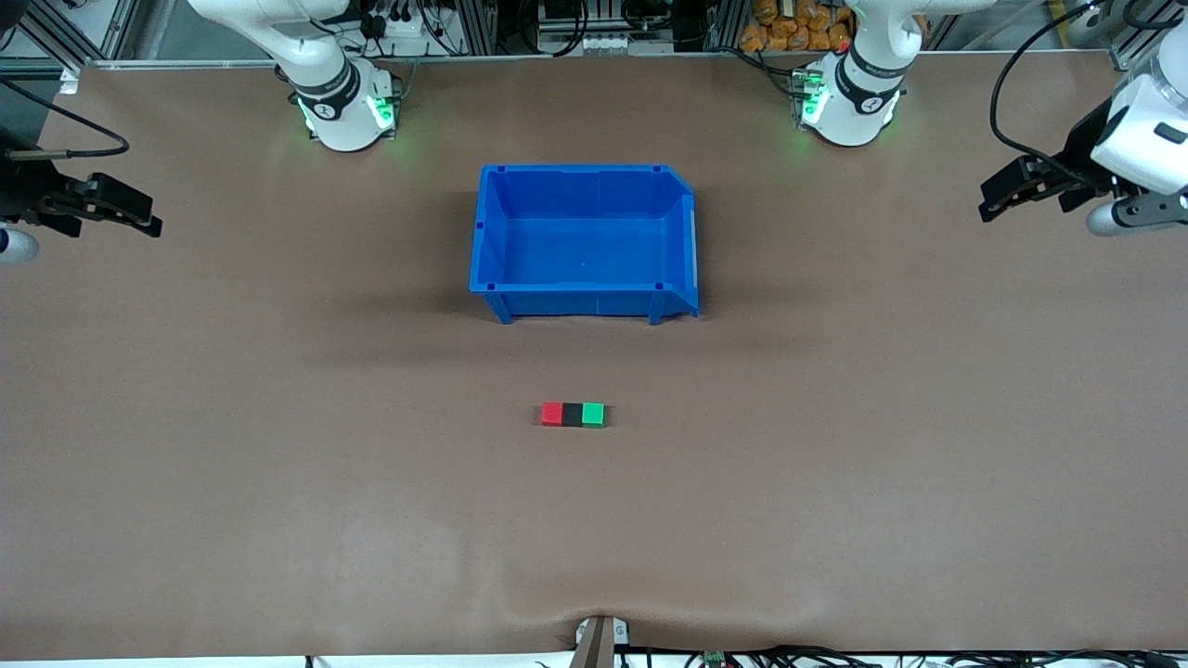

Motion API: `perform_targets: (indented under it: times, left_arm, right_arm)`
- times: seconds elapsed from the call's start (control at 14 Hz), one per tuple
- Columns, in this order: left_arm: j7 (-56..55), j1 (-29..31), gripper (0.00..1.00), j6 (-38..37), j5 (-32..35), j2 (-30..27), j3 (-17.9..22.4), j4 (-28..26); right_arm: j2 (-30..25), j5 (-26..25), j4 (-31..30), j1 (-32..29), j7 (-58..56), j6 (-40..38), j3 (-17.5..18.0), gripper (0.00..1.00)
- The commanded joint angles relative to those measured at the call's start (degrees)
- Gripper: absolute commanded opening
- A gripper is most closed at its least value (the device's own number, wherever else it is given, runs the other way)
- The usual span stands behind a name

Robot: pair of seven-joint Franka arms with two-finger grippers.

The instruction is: Attach green and red cubes to black cube

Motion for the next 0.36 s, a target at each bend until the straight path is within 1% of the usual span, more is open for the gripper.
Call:
perform_targets:
  times: [0.0, 0.29]
  left_arm:
    - [2.29, 0.06, 1.00, -1.99, 1.22, 1.59, -0.02, 2.71]
    - [3.17, 0.24, 1.00, -1.99, 1.22, 1.59, 0.33, 2.44]
  right_arm:
    - [-0.19, 0.00, 0.42, -0.87, -0.77, -0.30, 0.54, 1.00]
    - [-0.19, 0.00, 0.42, -0.70, -0.77, -0.30, 0.54, 1.00]
